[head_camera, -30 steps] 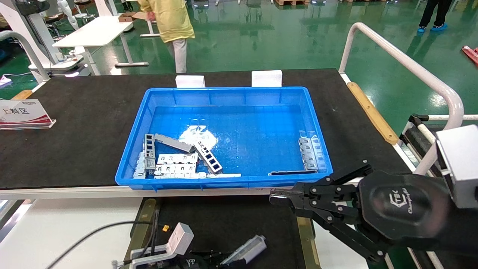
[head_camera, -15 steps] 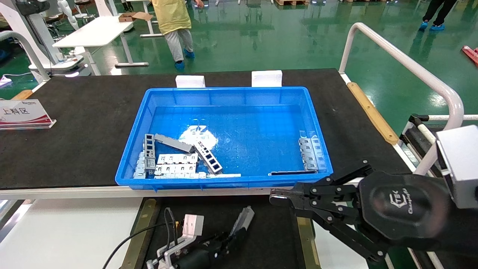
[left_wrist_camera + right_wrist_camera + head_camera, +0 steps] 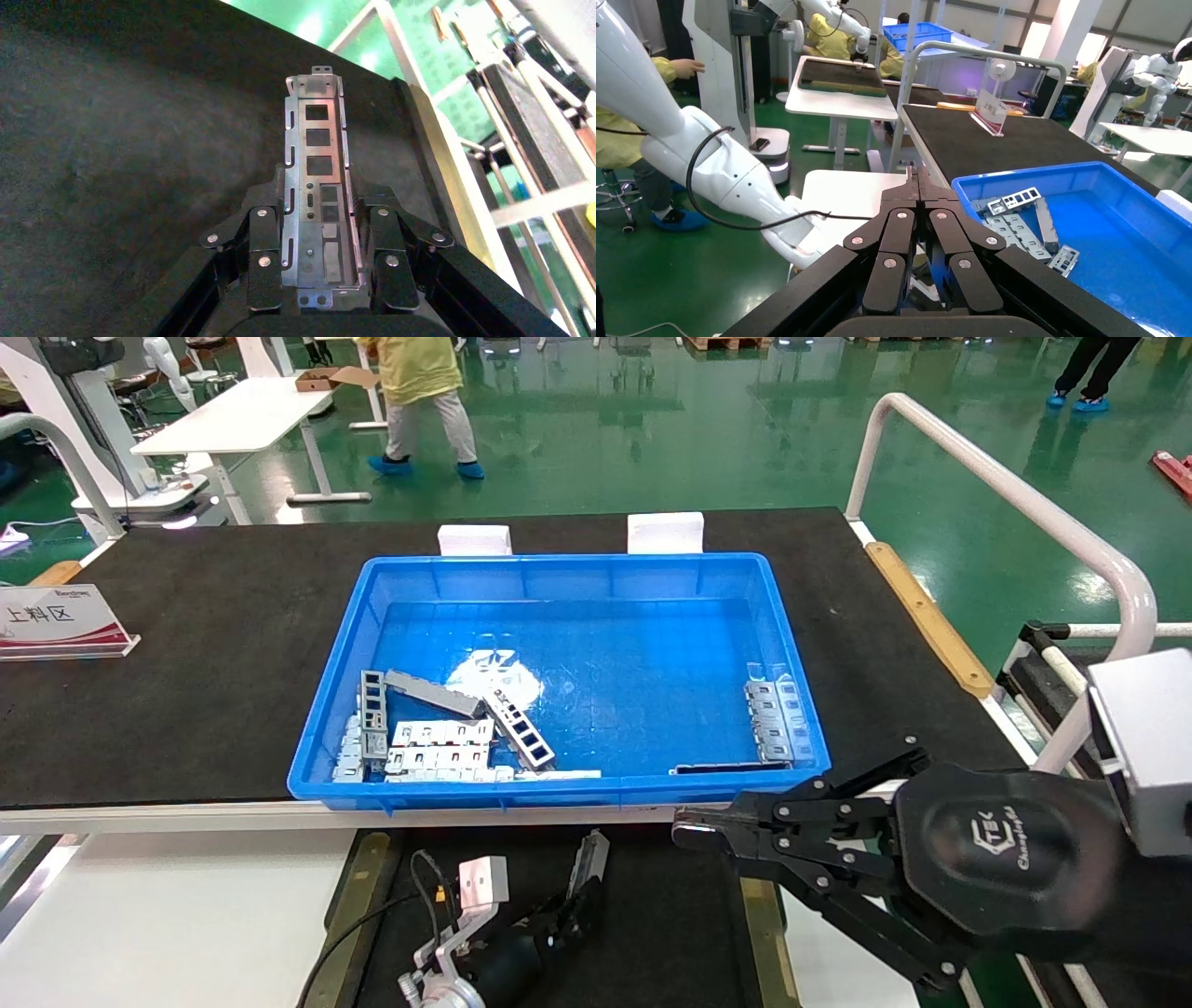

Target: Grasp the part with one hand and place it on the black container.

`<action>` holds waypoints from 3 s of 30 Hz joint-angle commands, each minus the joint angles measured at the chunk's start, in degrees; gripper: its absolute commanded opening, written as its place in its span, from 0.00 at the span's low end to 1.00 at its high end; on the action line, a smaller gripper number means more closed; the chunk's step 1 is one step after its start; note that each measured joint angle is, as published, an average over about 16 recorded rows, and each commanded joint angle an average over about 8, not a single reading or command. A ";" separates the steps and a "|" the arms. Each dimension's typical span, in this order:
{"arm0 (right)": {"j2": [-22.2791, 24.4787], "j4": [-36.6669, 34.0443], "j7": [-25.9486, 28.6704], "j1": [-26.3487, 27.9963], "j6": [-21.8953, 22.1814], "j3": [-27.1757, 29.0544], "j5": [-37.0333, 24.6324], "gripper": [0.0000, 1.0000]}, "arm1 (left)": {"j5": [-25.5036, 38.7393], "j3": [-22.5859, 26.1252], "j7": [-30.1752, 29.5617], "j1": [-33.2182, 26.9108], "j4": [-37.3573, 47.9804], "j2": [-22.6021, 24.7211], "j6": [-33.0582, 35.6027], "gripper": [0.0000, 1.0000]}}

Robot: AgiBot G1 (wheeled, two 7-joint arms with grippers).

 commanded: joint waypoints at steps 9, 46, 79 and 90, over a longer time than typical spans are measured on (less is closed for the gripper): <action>0.00 0.00 0.00 0.00 0.00 -0.01 0.01 0.00 | -1.83 -3.54 2.33 0.31 0.49 2.55 -3.74 0.00; 0.02 0.00 -0.02 0.01 0.02 -0.04 0.03 1.00 | -9.82 -3.39 7.53 0.82 -0.12 2.89 -5.31 1.00; 0.03 0.00 -0.03 0.02 0.03 -0.07 0.05 1.00 | 1.97 10.00 8.26 -2.51 -1.41 -13.34 24.08 1.00; 0.03 0.00 -0.04 0.02 0.03 -0.08 0.05 1.00 | 6.71 13.55 5.34 -6.85 -10.06 -22.41 30.69 1.00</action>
